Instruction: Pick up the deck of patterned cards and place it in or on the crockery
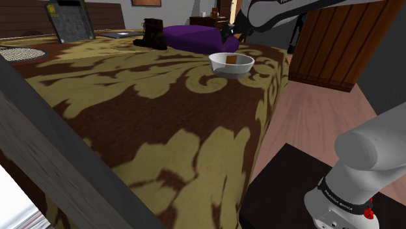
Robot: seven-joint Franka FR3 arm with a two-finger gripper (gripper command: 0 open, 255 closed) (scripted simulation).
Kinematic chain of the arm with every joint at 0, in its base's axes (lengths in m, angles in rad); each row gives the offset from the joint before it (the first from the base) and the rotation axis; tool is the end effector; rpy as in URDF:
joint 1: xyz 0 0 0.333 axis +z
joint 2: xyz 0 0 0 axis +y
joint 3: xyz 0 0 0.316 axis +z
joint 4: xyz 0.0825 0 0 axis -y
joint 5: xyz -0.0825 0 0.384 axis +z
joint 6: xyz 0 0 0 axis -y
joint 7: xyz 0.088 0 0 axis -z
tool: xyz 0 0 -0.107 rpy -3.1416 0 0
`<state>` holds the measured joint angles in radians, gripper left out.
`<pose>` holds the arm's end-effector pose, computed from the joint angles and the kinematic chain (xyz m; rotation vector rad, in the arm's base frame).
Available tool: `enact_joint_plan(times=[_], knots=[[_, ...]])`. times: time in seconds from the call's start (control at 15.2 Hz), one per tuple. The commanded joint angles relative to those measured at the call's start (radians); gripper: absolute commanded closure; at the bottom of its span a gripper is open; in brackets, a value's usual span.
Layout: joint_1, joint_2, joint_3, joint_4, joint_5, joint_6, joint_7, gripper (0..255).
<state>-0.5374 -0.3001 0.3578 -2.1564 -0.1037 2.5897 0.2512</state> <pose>0.5149 -0.0712 0.5987 2.7528 -0.4705 1.0470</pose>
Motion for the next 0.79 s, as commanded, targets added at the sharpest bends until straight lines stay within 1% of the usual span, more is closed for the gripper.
enact_joint_plan(times=[0.0,0.2,0.73], knots=[[0.009,-0.030,-0.008,-0.003,0.016,-0.026,-0.011,0],[0.033,-0.109,-0.029,-0.004,0.053,-0.101,-0.036,0],[0.033,-0.109,-0.029,-0.004,0.052,-0.101,-0.036,0]])
